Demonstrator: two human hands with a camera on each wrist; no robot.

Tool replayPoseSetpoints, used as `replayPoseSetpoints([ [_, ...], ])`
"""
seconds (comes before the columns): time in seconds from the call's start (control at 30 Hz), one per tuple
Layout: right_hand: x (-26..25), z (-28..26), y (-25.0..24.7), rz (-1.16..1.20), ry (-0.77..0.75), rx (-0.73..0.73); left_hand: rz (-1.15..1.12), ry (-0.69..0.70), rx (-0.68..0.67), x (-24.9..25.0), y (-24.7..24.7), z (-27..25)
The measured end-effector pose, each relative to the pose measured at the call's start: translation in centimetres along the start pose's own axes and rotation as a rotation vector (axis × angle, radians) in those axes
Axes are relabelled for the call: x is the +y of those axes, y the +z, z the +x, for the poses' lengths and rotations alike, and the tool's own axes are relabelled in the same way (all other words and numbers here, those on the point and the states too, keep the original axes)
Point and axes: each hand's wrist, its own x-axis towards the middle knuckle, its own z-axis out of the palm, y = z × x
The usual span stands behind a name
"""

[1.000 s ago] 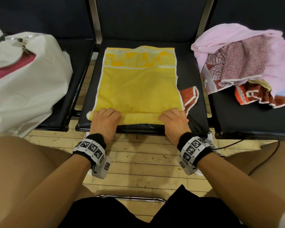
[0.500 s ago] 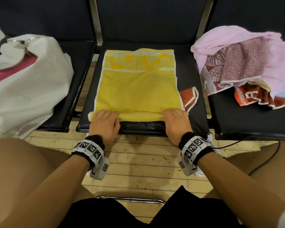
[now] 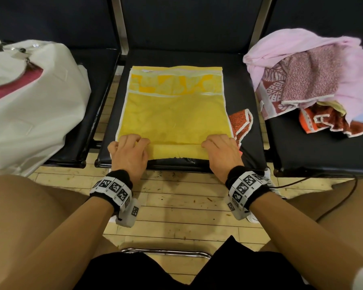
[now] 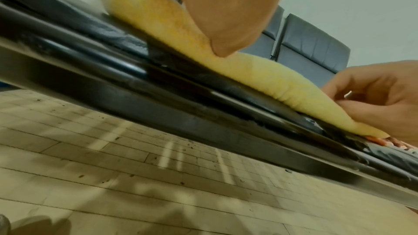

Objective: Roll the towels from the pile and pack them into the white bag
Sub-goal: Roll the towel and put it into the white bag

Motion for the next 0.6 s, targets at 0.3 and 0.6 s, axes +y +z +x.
replayPoseSetpoints([
  [0.3,-0.8,-1.0,0.0,-0.024,0.013,-0.080,-0.103,0.088,-0.127,0.4,-0.3,0.0],
  [0.6,-0.4,-0.3,-0.4,-0.097,0.080,-0.053,0.013,0.116,-0.048,0.0,0.0,-0.5],
])
